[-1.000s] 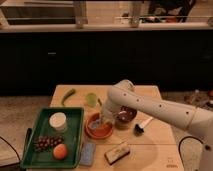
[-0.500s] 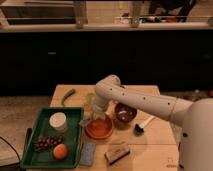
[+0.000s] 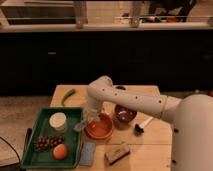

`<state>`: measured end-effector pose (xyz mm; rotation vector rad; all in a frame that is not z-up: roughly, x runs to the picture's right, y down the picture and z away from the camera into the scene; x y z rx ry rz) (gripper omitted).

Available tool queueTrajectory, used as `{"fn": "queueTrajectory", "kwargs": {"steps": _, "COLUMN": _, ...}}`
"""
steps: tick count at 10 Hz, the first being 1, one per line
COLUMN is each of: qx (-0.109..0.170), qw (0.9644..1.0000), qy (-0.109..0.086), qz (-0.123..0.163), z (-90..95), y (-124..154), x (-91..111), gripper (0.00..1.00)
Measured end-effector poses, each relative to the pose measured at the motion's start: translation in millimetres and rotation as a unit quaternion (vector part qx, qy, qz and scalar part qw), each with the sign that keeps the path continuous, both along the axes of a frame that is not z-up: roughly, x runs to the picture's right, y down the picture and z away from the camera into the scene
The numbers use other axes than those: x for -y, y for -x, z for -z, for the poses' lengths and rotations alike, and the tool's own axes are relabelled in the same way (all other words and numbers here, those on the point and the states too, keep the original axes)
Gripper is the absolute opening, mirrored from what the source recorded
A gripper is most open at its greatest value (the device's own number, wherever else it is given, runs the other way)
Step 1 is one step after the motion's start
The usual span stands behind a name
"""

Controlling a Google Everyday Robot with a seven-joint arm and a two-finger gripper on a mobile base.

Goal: Wipe red bowl with towel

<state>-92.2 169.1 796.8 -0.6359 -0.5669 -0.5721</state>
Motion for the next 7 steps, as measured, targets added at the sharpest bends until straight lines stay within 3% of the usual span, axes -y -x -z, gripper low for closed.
{"fn": "queueTrajectory", "kwargs": {"steps": 3, "qx": 0.003, "qw": 0.9997, "qy": 0.024, "qz": 0.011, "z": 12.4, "y": -30, "x": -32, "gripper": 0.00}}
{"fn": "queueTrajectory", "kwargs": {"steps": 7, "qx": -0.024, "qw": 0.9991, "qy": 0.034, "qz": -0.009, "z": 17.1, "y": -84, "x": -43, "gripper": 0.00}}
